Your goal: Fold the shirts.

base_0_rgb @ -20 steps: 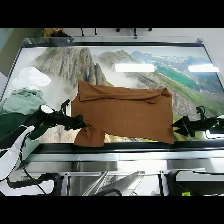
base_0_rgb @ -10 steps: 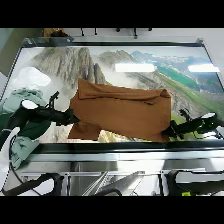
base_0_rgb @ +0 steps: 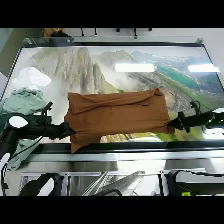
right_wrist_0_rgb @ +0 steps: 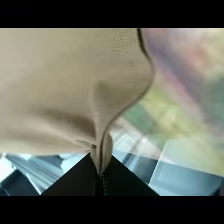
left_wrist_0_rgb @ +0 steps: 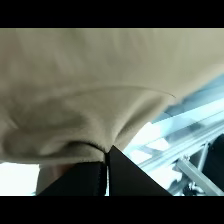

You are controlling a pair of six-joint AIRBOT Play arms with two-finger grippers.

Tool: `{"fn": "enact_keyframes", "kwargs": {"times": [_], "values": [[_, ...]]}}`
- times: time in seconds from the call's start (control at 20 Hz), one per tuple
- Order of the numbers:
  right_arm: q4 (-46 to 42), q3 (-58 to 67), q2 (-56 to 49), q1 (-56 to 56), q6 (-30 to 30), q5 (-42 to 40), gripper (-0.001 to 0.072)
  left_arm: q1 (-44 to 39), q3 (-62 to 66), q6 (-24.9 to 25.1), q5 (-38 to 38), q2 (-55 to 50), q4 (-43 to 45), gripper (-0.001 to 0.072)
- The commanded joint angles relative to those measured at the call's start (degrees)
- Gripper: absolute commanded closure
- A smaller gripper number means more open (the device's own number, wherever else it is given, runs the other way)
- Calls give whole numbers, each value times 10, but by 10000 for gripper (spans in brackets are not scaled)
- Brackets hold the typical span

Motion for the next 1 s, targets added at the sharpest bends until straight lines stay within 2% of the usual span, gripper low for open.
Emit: {"fn": "enact_keyframes", "kwargs": {"times": [0.0, 0.2, 0.4, 0.65, 0.85, 0.9, 0.95], "values": [[65, 25, 0, -2, -28, -5, 694, 1, 42, -6, 41, -16, 5, 693], [166, 84, -39, 60, -94, -92, 694, 1, 202, 5, 43, -149, 5, 693], [208, 193, -119, 118, -105, -177, 693, 0, 368, 6, 53, -274, 2, 692], [216, 284, -227, 166, -127, -210, 693, -21, 479, 30, 83, -409, 3, 692], [217, 290, -247, 168, -143, -222, 689, -41, 527, 28, 78, -501, 2, 688], [216, 293, -245, 165, -151, -222, 683, -43, 542, 28, 73, -518, 2, 671], [216, 298, -241, 161, -153, -222, 558, -43, 555, 26, 69, -527, 2, 356]]}}
